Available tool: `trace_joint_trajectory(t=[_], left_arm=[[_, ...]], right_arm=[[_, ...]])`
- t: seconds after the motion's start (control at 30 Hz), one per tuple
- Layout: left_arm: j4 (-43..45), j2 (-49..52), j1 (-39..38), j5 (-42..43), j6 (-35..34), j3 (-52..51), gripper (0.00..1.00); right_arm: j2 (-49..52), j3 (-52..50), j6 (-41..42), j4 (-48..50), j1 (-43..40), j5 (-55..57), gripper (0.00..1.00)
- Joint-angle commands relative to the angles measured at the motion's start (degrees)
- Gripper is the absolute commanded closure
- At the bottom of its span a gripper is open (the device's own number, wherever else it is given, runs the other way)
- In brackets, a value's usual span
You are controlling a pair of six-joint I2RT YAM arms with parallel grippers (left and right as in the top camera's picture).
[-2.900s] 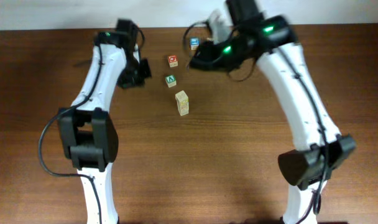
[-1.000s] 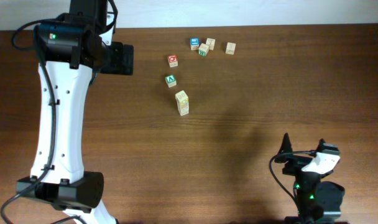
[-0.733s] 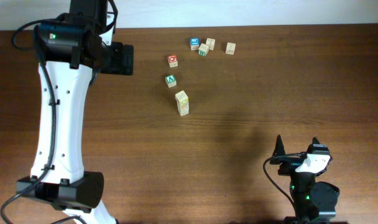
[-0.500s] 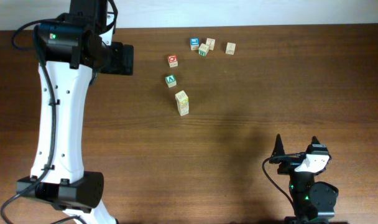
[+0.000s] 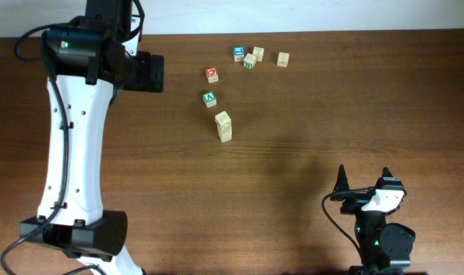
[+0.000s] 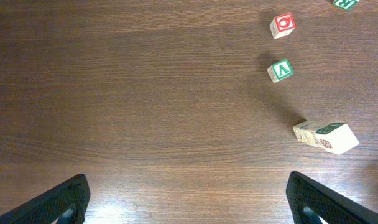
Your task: Rotate 4 blocks
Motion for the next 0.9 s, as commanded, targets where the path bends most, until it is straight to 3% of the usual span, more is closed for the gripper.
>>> trace_joint_trajectory(t=[0.0,0.07,0.13,0.27,0.43,0.63,0.87], left_arm=[[0.26,-3.69,-0.17,-0.74,-0.37,-0.17,0.01],[6.47,-7.89,-0.11,-0.83,1.09,-3.91,0.01],[19.63,-14.51,0.39,1.07,4.13,-14.71,0.01],[47.89,-34.21,5.01,7.48,10.49,-45.46,0.01],[63.89,-55.54,13.35,10.80,12.41,-73.29,0.01],[84.00,-80.48,17.11,10.78,16.90,-106.16,0.01],[92.98,-101.70,17.09,10.60,23.45,-129.35,0.01]], right_arm=[[-0.55,-0.74,-0.42,0.17,-0.37,-0.35,0.02],[-0.55,-0.74,-0.42,0.17,-0.37,-0.33,0.02],[-0.55,-0.74,-0.42,0.17,-0.37,-0.35,0.02],[-0.55,-0.74,-0.42,0.17,-0.37,-0.35,0.02],[-0.55,-0.74,-0.42,0.17,-0.37,-0.33,0.02],[-0.55,-0.74,-0.42,0.17,-0.37,-0.33,0.02],[-0.55,-0.74,-0.42,0.17,-0.37,-0.33,0.02]])
